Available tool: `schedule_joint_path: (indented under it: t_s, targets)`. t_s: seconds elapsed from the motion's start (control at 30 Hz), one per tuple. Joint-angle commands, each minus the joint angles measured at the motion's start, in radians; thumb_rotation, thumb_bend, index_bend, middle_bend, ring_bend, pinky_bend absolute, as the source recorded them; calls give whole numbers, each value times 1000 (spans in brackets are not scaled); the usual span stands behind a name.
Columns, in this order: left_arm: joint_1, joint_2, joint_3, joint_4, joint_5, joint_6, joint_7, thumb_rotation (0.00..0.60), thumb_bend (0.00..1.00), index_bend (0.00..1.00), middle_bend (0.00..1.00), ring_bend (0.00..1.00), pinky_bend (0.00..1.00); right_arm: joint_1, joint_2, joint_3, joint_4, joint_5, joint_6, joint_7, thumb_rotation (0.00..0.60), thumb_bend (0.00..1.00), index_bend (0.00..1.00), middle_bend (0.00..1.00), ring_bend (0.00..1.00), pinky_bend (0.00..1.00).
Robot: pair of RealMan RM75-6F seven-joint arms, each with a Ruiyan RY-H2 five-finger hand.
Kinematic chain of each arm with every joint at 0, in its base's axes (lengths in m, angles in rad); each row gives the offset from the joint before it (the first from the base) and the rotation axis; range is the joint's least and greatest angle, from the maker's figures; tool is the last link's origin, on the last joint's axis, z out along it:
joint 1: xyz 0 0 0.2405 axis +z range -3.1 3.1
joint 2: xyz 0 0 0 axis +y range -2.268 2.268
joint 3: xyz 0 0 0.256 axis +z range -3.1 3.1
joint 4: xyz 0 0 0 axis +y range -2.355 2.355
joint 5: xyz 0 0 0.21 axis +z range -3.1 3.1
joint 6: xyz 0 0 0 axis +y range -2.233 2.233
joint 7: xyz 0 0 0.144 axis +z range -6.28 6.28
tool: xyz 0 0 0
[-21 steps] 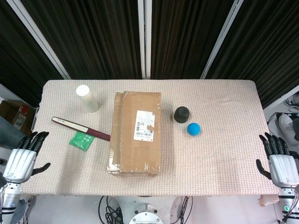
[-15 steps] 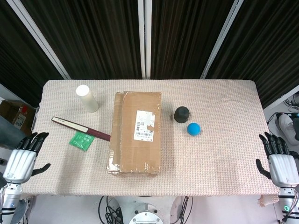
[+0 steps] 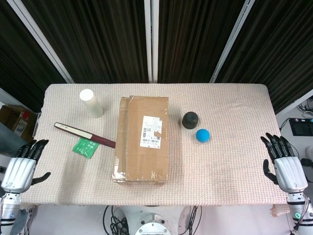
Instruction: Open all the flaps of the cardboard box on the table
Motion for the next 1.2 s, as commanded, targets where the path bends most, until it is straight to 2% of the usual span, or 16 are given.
schedule_joint_path:
  t_s: [0.03,0.17,0.27,0.37,0.43,0.53,0.67,0.83,1.0,1.2]
  targets:
    - [-2,3,5,0,9,-3,5,600,0,83,123,116,200,113,114,49,-130,-62,-92,-4,600,676,0,0,0,0]
    - [2,4,11,-12,13,-3,11,600,0,83,123,116,200,255,195,115,-298,-70,-256,-92,600,678,0,0,0,0]
    - [3,-2,10,-15,13,0,13,600,0,83,123,116,200,380,206,170,-406,-10,-425,-179,600,679,0,0,0,0]
    - [2,-9,12,-18,14,-4,18,600,0,83,124,116,200,518,169,224,-453,103,-605,-248,600,667,0,0,0,0]
    - [1,-9,17,-21,22,-7,24,600,0,84,124,116,200,604,114,254,-450,168,-681,-307,600,628,1,0,0,0]
    - [2,-11,23,-20,24,-13,34,600,0,83,123,116,200,702,27,273,-435,268,-749,-400,600,618,17,0,0,0]
    - [2,-12,24,-13,15,-21,27,600,0,83,124,116,200,817,-78,269,-401,410,-800,-538,600,645,22,0,0,0]
    - [8,-7,24,-4,13,-13,15,600,0,83,123,116,200,937,-175,235,-355,592,-798,-688,600,860,34,7,0,0]
    - [12,-5,23,5,10,-8,3,600,0,84,124,116,200,1023,-234,204,-328,727,-761,-775,600,977,47,21,0,0]
    - [16,-2,23,12,9,-4,-6,600,0,83,123,116,200,1084,-271,165,-307,798,-732,-814,600,1000,107,68,0,0]
